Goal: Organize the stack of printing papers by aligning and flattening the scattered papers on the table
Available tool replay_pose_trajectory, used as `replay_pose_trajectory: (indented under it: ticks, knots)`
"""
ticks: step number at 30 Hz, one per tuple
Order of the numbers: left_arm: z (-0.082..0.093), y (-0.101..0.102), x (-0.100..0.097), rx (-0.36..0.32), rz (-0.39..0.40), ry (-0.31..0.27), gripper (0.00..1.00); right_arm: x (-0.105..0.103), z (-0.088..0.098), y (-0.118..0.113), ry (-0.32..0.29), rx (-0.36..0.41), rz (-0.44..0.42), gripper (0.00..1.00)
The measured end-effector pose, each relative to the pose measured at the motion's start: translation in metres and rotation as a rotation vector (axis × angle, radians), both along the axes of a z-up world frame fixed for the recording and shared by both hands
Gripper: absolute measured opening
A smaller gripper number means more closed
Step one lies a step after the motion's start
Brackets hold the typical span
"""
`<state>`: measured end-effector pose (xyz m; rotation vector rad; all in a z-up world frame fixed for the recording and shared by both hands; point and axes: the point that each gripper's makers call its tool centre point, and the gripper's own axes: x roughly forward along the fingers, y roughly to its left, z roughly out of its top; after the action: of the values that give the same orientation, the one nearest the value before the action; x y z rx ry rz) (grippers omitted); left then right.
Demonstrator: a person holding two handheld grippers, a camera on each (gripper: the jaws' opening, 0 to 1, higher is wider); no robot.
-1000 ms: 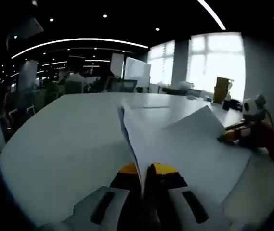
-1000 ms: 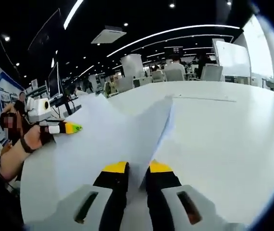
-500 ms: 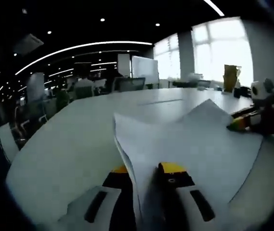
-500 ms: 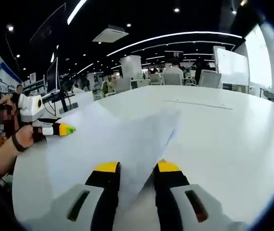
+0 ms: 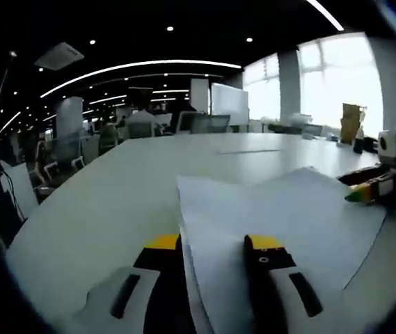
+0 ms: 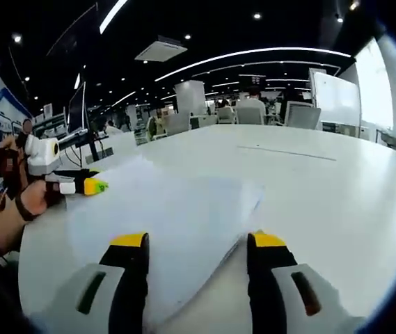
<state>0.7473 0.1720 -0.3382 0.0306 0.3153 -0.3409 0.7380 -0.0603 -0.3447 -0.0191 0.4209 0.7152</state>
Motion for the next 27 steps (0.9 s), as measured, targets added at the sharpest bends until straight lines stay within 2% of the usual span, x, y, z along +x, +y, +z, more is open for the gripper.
replay_pose_trajectory:
  ticks: [6, 16, 21, 23, 27]
  knots:
    - [0.001, -0.003, 0.002, -0.034, -0.004, -0.003, 0.47, 0.000, 0.001, 0.004, 0.002, 0.018, 0.023, 0.58]
    - [0.003, -0.004, 0.003, -0.063, -0.005, -0.005, 0.54, -0.003, 0.001, 0.007, 0.012, 0.029, 0.037, 0.62]
    - [0.011, -0.001, 0.003, -0.102, 0.002, -0.039, 0.57, -0.001, 0.001, 0.007, 0.005, 0.029, 0.030, 0.67]
    - [0.013, 0.000, 0.003, -0.114, 0.003, -0.046, 0.58, -0.003, 0.002, 0.009, 0.009, 0.051, 0.040, 0.68]
    - [0.016, -0.001, 0.003, -0.123, 0.002, -0.061, 0.62, -0.001, 0.006, 0.007, 0.008, 0.092, 0.025, 0.76]
